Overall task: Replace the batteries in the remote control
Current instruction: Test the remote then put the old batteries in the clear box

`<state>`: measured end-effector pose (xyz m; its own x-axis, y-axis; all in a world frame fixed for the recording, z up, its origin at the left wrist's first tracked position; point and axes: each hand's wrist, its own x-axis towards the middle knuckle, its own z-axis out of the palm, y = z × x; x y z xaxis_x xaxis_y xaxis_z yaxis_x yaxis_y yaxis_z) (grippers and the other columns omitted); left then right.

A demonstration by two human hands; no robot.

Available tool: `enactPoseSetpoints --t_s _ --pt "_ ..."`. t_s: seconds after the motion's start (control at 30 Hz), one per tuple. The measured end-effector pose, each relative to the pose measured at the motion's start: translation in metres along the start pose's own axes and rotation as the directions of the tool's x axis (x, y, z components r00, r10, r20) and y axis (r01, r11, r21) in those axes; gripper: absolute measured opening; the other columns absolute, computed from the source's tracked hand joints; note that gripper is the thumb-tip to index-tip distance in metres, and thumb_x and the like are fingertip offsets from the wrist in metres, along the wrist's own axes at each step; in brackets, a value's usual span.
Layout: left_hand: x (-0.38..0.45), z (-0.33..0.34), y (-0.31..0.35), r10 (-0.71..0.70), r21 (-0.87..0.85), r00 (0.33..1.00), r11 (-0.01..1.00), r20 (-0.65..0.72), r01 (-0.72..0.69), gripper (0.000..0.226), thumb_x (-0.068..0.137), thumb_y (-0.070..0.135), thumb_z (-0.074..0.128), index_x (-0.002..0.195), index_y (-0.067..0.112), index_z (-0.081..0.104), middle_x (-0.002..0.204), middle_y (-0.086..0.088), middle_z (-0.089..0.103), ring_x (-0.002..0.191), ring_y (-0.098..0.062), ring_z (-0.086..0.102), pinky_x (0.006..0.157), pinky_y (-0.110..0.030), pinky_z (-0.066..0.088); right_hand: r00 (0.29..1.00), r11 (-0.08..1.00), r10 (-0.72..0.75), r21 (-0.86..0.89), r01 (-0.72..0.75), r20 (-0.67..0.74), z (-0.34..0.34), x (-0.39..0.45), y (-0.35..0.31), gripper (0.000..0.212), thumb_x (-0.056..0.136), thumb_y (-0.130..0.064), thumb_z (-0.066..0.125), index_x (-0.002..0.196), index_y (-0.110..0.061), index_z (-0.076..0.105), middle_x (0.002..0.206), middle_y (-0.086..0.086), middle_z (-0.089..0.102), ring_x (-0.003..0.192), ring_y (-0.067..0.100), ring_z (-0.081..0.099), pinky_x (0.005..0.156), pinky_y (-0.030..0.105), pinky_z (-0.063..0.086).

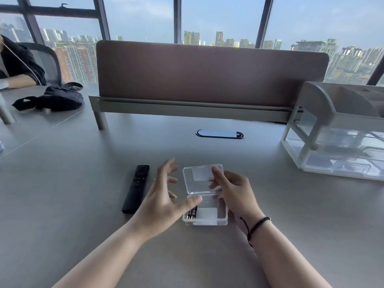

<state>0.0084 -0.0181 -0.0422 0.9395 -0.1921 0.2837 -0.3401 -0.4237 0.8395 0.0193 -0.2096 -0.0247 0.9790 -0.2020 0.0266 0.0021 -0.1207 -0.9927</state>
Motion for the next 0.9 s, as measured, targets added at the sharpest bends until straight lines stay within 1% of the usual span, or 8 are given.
enactPoseSetpoints --t_s 0.07,0.13,0.3,0.47,0.53,0.67,0.73,0.9 --pt "-0.002 0.003 -0.001 0.019 0.094 0.990 0.995 0.143 -0.033 0.128 0.054 0.064 0.083 0.147 0.051 -0.004 0.144 0.023 0.032 0.126 0.003 0.041 0.097 -0.025 0.045 1.000 1.000 0.011 -0.012 -0.010 0.028 -0.002 0.001 0.001 0.039 0.091 -0.042 0.064 0.066 -0.013 0.071 0.070 0.000 0.073 0.052 0.015 0.060 0.052 0.029 0.047" --pt "-0.003 0.007 -0.001 0.023 0.140 0.982 0.989 0.188 -0.050 0.133 0.052 0.059 0.088 0.145 0.057 -0.007 0.140 0.022 0.036 0.121 0.002 0.044 0.100 -0.021 0.041 0.998 1.000 0.005 -0.005 -0.005 0.064 -0.002 0.002 0.003 0.034 0.092 -0.040 0.063 0.077 -0.011 0.074 0.078 0.003 0.075 0.060 0.016 0.063 0.059 0.034 0.049" --pt "0.001 0.005 -0.007 0.074 0.179 0.997 0.981 0.026 -0.078 0.086 0.059 0.047 0.087 0.128 0.054 0.035 0.121 0.030 0.049 0.092 -0.001 0.056 0.081 -0.012 0.043 0.966 0.998 -0.062 0.006 0.063 0.251 -0.007 0.004 0.006 0.026 0.074 -0.036 0.072 0.098 -0.025 0.075 0.095 0.002 0.077 0.081 0.015 0.070 0.074 0.035 0.055" --pt "0.004 0.003 -0.012 0.167 0.251 0.986 0.954 0.021 -0.167 0.045 0.065 0.044 0.085 0.099 0.040 0.056 0.104 0.022 0.057 0.094 0.000 0.055 0.076 -0.019 0.046 0.872 0.985 -0.020 -0.142 0.102 0.490 -0.020 0.004 0.006 0.043 0.068 -0.018 0.078 0.111 -0.025 0.071 0.104 0.000 0.075 0.088 0.010 0.070 0.083 0.030 0.055" --pt "0.005 0.004 -0.013 0.202 0.278 0.979 0.939 0.034 -0.204 0.039 0.066 0.049 0.081 0.096 0.037 0.060 0.103 0.020 0.058 0.095 0.001 0.056 0.077 -0.023 0.048 0.865 0.950 -0.045 -0.247 0.192 0.499 -0.022 0.002 0.005 0.041 0.067 -0.025 0.082 0.106 -0.032 0.072 0.103 -0.004 0.073 0.085 0.005 0.067 0.078 0.023 0.054" --pt "0.004 0.006 -0.014 0.210 0.279 0.977 0.936 0.040 -0.213 0.037 0.064 0.055 0.074 0.090 0.030 0.068 0.099 0.022 0.058 0.087 0.001 0.058 0.070 -0.021 0.046 0.908 0.898 -0.102 -0.354 0.260 0.407 -0.017 0.006 0.011 0.033 0.054 -0.051 0.080 0.085 -0.051 0.072 0.106 0.000 0.069 0.078 0.022 0.062 0.073 0.033 0.053" --pt "0.005 0.007 -0.015 0.211 0.277 0.977 0.937 0.030 -0.211 0.038 0.063 0.057 0.072 0.087 0.029 0.069 0.098 0.024 0.058 0.083 0.000 0.059 0.067 -0.020 0.045 0.913 0.901 -0.108 -0.350 0.257 0.394 -0.015 0.008 0.013 0.034 0.051 -0.052 0.080 0.083 -0.051 0.072 0.109 -0.003 0.068 0.078 0.021 0.061 0.075 0.034 0.053" --pt "0.005 0.008 -0.014 0.210 0.282 0.978 0.937 0.016 -0.206 0.035 0.063 0.056 0.074 0.083 0.029 0.068 0.097 0.024 0.057 0.080 -0.004 0.061 0.069 -0.032 0.052 0.910 0.919 -0.089 -0.319 0.232 0.405 -0.017 0.008 0.016 0.034 0.054 -0.042 0.087 0.086 -0.040 0.077 0.117 -0.013 0.064 0.105 0.021 0.065 0.095 0.040 0.052"
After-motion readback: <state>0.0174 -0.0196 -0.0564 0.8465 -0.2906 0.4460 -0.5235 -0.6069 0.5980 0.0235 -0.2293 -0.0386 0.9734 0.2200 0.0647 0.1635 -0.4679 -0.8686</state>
